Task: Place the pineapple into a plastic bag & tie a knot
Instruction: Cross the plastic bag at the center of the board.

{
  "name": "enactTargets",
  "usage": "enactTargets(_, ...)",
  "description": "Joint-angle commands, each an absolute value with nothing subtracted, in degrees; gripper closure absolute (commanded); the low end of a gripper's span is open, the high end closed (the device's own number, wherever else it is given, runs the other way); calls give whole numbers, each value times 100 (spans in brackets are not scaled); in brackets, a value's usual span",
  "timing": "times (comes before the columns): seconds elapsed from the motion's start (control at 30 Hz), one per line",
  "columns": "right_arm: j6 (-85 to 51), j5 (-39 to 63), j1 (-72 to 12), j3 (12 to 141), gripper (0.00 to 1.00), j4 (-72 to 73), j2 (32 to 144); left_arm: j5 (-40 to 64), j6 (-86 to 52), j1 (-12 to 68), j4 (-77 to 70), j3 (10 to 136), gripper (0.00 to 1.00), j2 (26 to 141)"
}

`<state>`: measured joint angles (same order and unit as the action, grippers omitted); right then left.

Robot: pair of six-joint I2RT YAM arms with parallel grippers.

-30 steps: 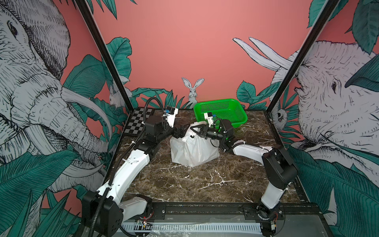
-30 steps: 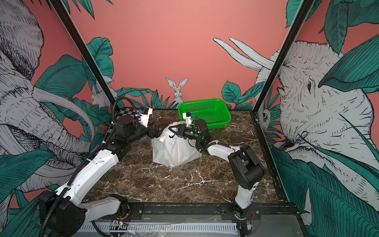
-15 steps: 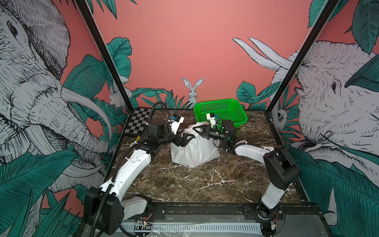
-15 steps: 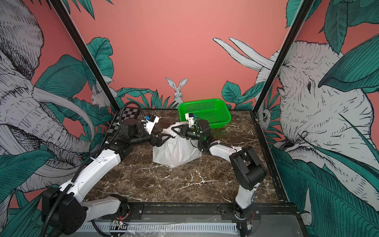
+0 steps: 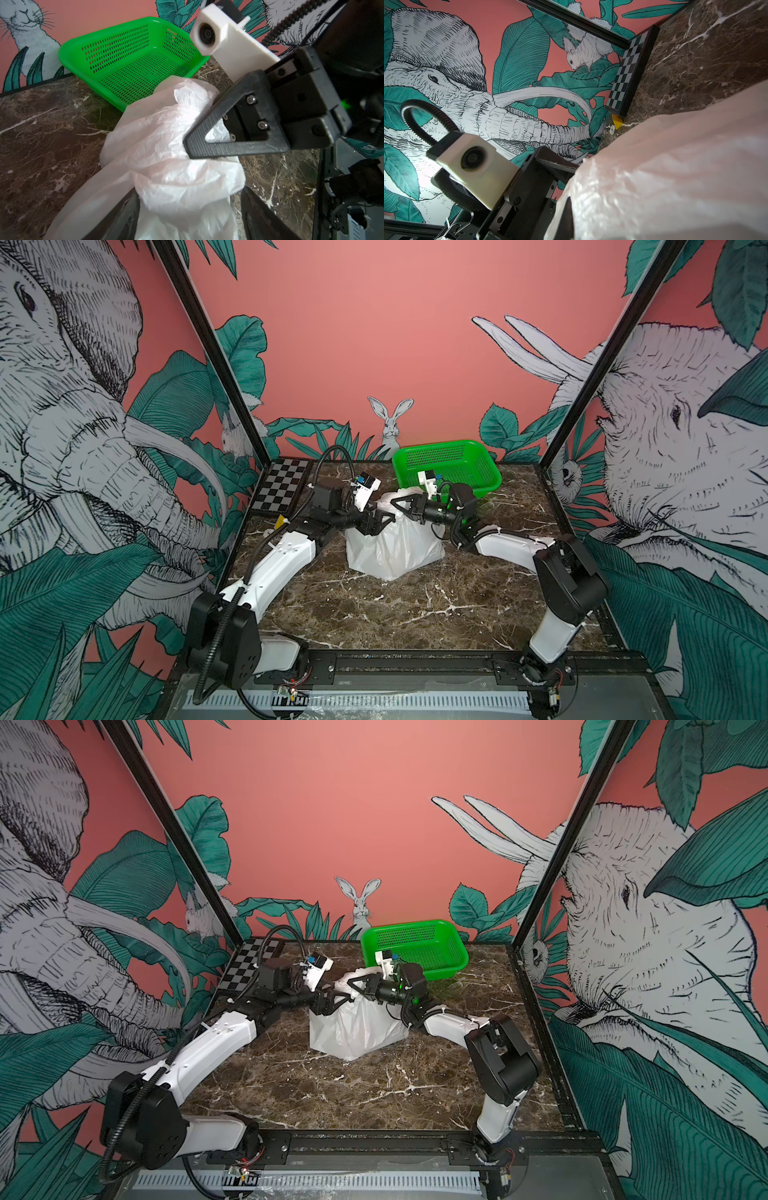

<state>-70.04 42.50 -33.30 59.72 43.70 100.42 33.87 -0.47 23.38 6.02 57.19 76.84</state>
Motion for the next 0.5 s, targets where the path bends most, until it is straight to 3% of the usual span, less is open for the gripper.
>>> enactTargets(0.0,-6920,4336,-3313,6030,100,4452,9825,3628,122,2414,517,5955,39,7765)
enactTargets(0.1,-6892,4343,-3312,6033,100,4363,9825,3665,167,2464,504,6059,58,7906)
enactTargets(0.2,-6890,4276,-3313,6003,100,4300,9793,3774,186,2487,567,6166,92,8021)
enactTargets(0.23,-6899,4227,-3305,5983,96,4260,9757,3771,208,2509,648,6200,100,8034)
enactTargets(0.33,-6978,3969,-3255,5890,59,4080,9530,3719,209,2540,720,6183,100,7975)
enactTargets(0.47,-7214,3432,-3208,5567,46,3575,8876,3255,147,2614,651,6061,100,7778)
